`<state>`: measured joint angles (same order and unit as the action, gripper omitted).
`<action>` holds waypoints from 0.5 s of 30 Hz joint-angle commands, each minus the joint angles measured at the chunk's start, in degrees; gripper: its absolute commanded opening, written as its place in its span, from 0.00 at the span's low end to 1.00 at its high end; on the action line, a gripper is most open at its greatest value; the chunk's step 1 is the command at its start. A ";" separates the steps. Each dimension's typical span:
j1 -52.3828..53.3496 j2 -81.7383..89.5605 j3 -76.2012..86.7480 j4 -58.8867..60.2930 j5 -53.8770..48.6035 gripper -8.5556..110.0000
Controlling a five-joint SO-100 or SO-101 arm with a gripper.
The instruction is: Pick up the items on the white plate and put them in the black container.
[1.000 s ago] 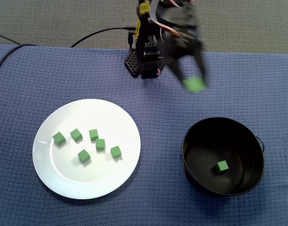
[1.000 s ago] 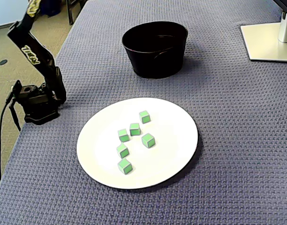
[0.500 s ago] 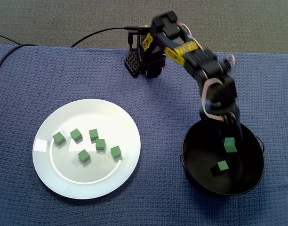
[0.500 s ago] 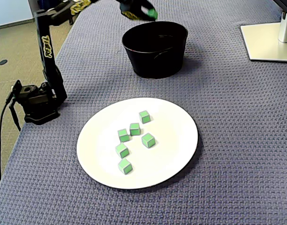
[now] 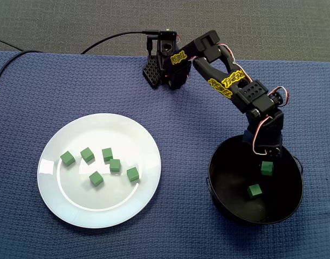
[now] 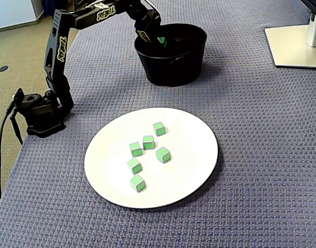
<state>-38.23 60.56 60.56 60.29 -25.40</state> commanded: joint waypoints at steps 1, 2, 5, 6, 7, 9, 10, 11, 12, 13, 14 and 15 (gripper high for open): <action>0.00 5.36 0.44 -0.44 1.05 0.29; 0.35 7.21 0.70 -0.18 1.23 0.30; 2.29 14.68 0.70 2.99 0.00 0.31; 3.43 17.75 0.44 4.22 -0.44 0.31; 4.75 21.01 -0.09 5.80 -0.62 0.31; 8.26 26.98 -2.02 9.67 -0.18 0.30; 10.72 29.71 -3.08 11.43 1.05 0.29; 13.54 32.08 -3.78 12.92 2.55 0.29; 16.87 34.45 -4.22 13.80 4.92 0.29; 20.83 36.47 -4.31 13.97 8.70 0.28; 25.14 38.23 -4.31 13.97 12.74 0.27; 29.44 39.55 -4.22 14.06 15.47 0.28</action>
<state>-22.06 90.88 59.41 72.86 -18.63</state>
